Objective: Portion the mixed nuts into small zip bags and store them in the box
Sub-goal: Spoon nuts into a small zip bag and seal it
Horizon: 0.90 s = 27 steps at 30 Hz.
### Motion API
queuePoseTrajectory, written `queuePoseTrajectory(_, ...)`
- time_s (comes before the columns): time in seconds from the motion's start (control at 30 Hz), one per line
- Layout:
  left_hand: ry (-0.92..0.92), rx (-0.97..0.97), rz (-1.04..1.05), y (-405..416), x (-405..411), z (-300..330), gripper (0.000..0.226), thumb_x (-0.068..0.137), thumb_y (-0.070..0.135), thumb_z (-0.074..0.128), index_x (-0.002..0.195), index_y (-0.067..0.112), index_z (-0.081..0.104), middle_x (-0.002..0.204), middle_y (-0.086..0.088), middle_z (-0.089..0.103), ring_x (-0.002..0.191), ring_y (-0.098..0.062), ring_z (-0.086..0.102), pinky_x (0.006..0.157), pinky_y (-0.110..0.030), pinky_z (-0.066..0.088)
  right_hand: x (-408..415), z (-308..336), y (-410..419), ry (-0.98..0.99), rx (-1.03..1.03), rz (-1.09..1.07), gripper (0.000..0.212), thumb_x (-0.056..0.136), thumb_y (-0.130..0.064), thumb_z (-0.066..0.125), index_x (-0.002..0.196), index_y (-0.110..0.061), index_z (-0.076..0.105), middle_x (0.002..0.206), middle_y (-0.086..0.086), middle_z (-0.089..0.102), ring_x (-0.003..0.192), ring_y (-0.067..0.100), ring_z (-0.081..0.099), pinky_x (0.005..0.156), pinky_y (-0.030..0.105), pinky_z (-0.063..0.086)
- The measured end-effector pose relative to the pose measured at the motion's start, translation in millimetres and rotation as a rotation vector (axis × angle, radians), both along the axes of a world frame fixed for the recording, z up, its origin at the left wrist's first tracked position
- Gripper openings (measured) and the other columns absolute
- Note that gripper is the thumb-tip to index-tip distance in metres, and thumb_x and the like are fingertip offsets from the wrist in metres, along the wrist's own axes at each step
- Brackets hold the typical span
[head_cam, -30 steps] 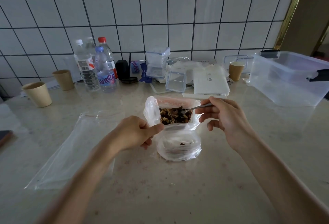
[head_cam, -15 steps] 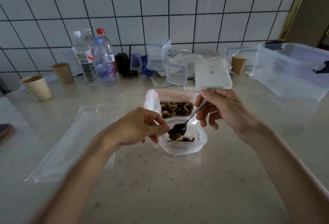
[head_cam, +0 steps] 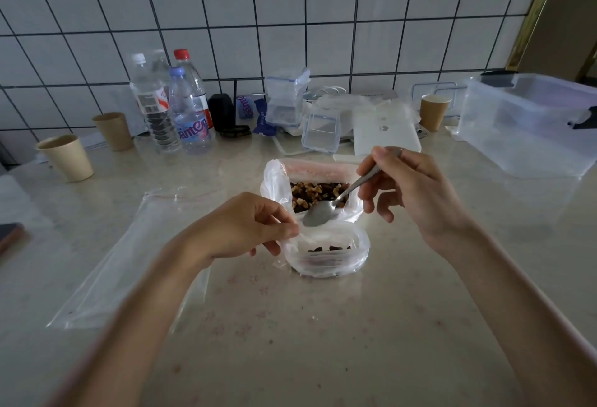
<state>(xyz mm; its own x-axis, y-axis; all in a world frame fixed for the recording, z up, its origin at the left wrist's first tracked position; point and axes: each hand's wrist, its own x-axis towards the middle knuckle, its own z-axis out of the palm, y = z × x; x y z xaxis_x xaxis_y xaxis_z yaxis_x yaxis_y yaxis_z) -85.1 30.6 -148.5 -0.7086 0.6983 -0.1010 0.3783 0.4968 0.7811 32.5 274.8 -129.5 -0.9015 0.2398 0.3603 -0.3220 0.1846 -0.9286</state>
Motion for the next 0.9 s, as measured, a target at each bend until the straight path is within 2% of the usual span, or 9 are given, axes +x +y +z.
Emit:
queuePoseTrajectory(0.13, 0.042, 0.020, 0.116, 1, -1, 3, 0.029, 0.092, 0.052, 0.069, 0.092, 0.024, 0.076, 0.082, 0.012, 0.079, 0.072, -0.003, 0.076, 0.056, -0.018, 0.050, -2, -2, 4, -0.088, -0.247, -0.188, 0.035, 0.109, -0.025, 0.048, 0.095, -0.001, 0.069, 0.072, 0.015, 0.070, 0.059, 0.028, 0.064, 0.043, 0.030, 0.041)
queuePoseTrajectory(0.27, 0.401, 0.042, 0.408, 7, -6, -5, 0.037, 0.092, 0.060, 0.065, 0.080, 0.025, 0.065, 0.065, 0.007, 0.072, 0.065, -0.006, 0.068, 0.060, -0.026, 0.045, -7, -6, 6, -0.161, -0.287, -0.290, 0.033, 0.109, -0.025, 0.048, 0.098, -0.001, 0.069, 0.071, 0.011, 0.073, 0.055, 0.023, 0.066, 0.041, 0.029, 0.042)
queuePoseTrajectory(0.37, 0.481, 0.073, 0.558, 13, -10, -16, 0.043, 0.091, 0.067, 0.060, 0.091, 0.024, 0.058, 0.089, 0.009, 0.066, 0.083, -0.010, 0.062, 0.071, -0.034, 0.049, -10, -9, 5, -0.180, -0.229, -0.303, 0.033, 0.109, -0.024, 0.047, 0.095, -0.003, 0.067, 0.069, 0.008, 0.074, 0.054, 0.021, 0.067, 0.041, 0.029, 0.043)
queuePoseTrajectory(0.47, 0.419, 0.036, 0.563, 20, -17, -24, 0.069, 0.090, 0.078, 0.050, 0.127, 0.020, 0.056, 0.123, 0.005, 0.064, 0.106, -0.016, 0.063, 0.087, -0.036, 0.049, -13, -13, 3, -0.188, -0.103, -0.296, 0.027, 0.107, -0.020, 0.049, 0.099, -0.003, 0.067, 0.074, 0.011, 0.076, 0.056, 0.022, 0.068, 0.041, 0.030, 0.044)
queuePoseTrajectory(0.53, 0.379, 0.034, 0.551, 27, -20, -26, 0.080, 0.090, 0.078, 0.049, 0.141, 0.016, 0.054, 0.130, 0.002, 0.064, 0.113, -0.019, 0.063, 0.087, -0.034, 0.049, -14, -15, 2, -0.180, -0.008, -0.296, 0.023, 0.105, -0.017, 0.052, 0.095, -0.004, 0.069, 0.075, 0.012, 0.076, 0.057, 0.024, 0.069, 0.042, 0.030, 0.046)
queuePoseTrajectory(0.6, 0.352, 0.031, 0.530, 34, -21, -27, 0.068, 0.092, 0.069, 0.056, 0.133, 0.015, 0.062, 0.111, 0.005, 0.069, 0.096, -0.015, 0.066, 0.072, -0.030, 0.051, -15, -17, 1, -0.172, 0.072, -0.307, 0.023, 0.104, -0.016, 0.054, 0.089, -0.007, 0.070, 0.075, 0.010, 0.076, 0.059, 0.024, 0.070, 0.043, 0.030, 0.047)
queuePoseTrajectory(0.67, 0.353, 0.027, 0.518, 39, -20, -29, 0.045, 0.094, 0.053, 0.062, 0.118, 0.015, 0.066, 0.093, 0.004, 0.070, 0.079, -0.016, 0.068, 0.064, -0.038, 0.058, -15, -19, 1, -0.163, 0.123, -0.302, 0.025, 0.104, -0.018, 0.054, 0.087, -0.010, 0.069, 0.075, 0.008, 0.077, 0.060, 0.024, 0.072, 0.043, 0.031, 0.047)
queuePoseTrajectory(0.8, 0.301, 0.095, 0.521, 40, -17, -26, 0.026, 0.094, 0.035, 0.063, 0.113, 0.017, 0.065, 0.087, 0.002, 0.070, 0.075, -0.017, 0.068, 0.062, -0.039, 0.059, -18, -22, -3, -0.195, 0.144, -0.200, 0.030, 0.109, -0.023, 0.047, 0.092, -0.011, 0.068, 0.084, 0.008, 0.079, 0.068, 0.025, 0.074, 0.044, 0.034, 0.051)
queuePoseTrajectory(0.9, 0.208, 0.201, 0.507, 38, -17, -26, 0.020, 0.094, 0.033, 0.062, 0.109, 0.021, 0.067, 0.090, 0.000, 0.074, 0.081, -0.022, 0.072, 0.072, -0.049, 0.063, -19, -25, -8, -0.234, 0.087, -0.147, 0.031, 0.110, -0.026, 0.046, 0.096, -0.010, 0.069, 0.088, 0.010, 0.079, 0.071, 0.024, 0.074, 0.045, 0.033, 0.052)
